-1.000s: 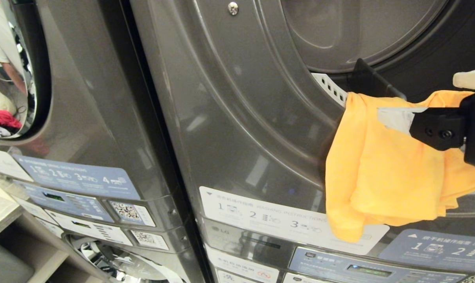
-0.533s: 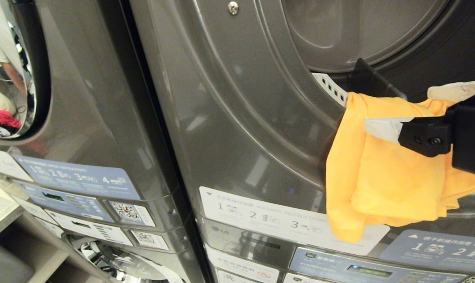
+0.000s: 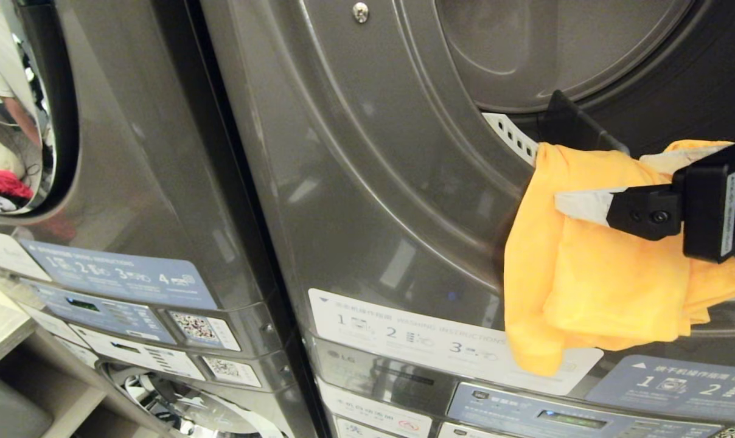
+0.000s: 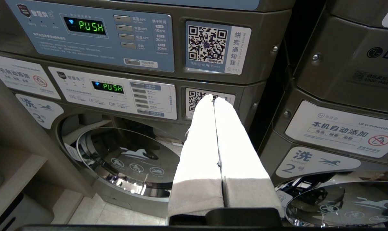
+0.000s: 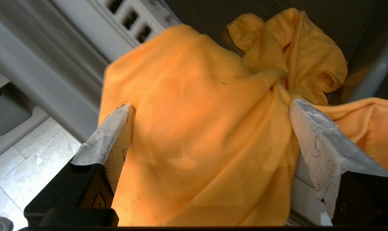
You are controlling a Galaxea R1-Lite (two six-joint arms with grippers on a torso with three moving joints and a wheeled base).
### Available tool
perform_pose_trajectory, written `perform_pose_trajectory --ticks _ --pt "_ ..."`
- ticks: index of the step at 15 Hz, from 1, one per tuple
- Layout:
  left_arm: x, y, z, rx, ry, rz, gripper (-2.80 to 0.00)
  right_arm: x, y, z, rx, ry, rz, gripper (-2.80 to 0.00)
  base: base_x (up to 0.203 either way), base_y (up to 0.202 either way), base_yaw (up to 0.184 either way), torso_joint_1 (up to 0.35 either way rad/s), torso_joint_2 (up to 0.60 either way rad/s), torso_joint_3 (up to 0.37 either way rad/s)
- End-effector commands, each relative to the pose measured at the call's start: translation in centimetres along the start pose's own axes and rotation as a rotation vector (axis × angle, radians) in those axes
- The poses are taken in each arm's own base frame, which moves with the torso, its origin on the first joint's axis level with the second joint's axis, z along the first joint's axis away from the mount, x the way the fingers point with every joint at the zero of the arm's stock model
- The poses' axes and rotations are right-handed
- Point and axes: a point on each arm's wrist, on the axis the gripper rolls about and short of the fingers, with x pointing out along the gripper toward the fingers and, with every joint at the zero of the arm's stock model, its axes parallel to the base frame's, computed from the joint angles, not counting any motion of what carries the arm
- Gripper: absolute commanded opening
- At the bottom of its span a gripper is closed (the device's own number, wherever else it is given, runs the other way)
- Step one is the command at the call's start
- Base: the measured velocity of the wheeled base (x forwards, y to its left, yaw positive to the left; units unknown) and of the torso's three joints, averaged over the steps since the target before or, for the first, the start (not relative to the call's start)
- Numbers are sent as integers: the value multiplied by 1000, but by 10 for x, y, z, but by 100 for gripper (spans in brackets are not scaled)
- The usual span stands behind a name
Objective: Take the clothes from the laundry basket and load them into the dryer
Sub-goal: Put the clothes in the dryer
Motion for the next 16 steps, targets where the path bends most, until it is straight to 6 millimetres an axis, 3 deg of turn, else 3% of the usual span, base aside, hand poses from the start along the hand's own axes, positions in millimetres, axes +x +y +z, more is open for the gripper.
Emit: perform_pose_trajectory --ticks 1,5,13,14,16 --pt "0 0 0 0 1 1 -280 -2 -4 -1 10 -5 12 0 0 0 0 0 0 0" --pt "0 0 0 0 1 1 -280 -15 -7 -11 -7 -6 63 0 0 0 0 0 0 0" --pt "0 0 0 0 1 1 -280 -13 -6 -21 -73 20 64 0 0 0 0 0 0 0" --pt "0 0 0 0 1 1 -280 -12 -6 -23 -76 28 65 -280 0 0 0 0 0 0" --pt "0 0 0 0 1 1 -280 -10 -5 -24 -75 37 64 -280 0 0 0 0 0 0"
